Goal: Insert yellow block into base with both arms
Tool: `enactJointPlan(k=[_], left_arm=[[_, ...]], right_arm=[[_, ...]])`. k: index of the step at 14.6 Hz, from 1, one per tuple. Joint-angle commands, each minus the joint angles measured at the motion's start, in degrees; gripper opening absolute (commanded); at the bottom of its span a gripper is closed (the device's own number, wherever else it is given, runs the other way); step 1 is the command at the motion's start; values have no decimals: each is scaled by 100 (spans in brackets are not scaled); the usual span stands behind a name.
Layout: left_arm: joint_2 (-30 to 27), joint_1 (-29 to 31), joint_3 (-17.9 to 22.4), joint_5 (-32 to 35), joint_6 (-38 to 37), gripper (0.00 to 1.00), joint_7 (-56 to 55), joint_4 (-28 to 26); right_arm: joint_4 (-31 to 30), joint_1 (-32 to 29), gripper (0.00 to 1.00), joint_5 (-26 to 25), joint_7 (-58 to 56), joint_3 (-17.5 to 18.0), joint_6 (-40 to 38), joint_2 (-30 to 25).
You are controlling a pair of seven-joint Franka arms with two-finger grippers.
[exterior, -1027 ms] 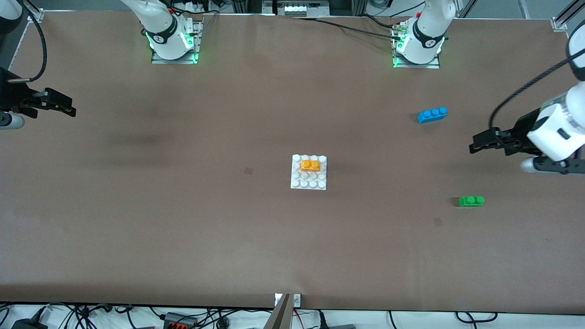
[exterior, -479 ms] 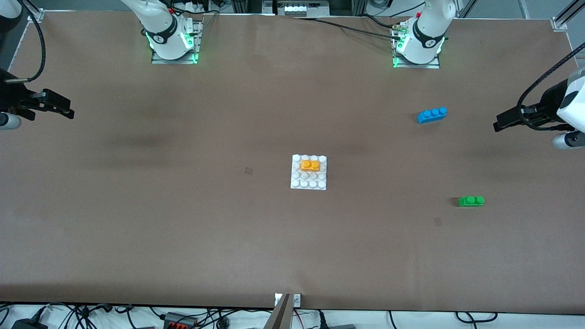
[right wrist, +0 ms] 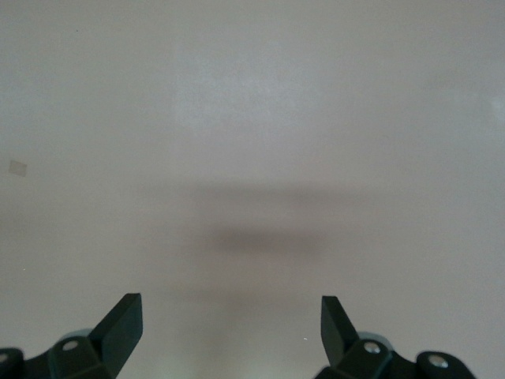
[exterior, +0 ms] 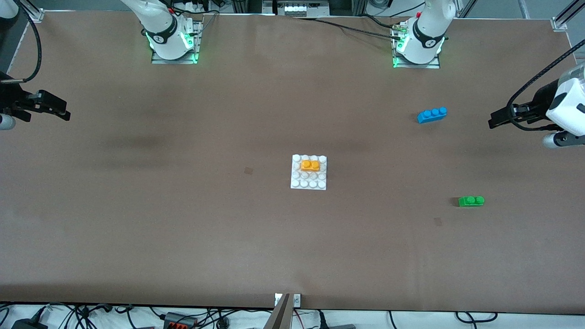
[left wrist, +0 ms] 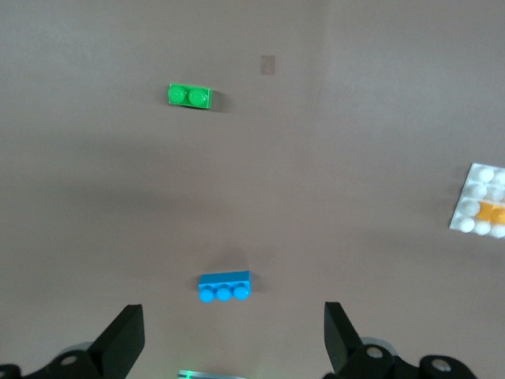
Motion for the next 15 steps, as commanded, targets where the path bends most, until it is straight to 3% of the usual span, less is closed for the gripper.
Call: enactJointPlan(k=[1, 10, 15], left_arm=[[-123, -67, 8, 14, 11, 100, -268, -76], [-351, -374, 360, 23, -77, 100, -277, -348], [-272, -330, 316, -30, -112, 100, -277, -199]], right_arm=[[94, -52, 100, -37, 37, 15, 6, 43], [94, -87, 100, -11, 37, 15, 15, 43], [94, -87, 100, -11, 37, 15, 15, 43]])
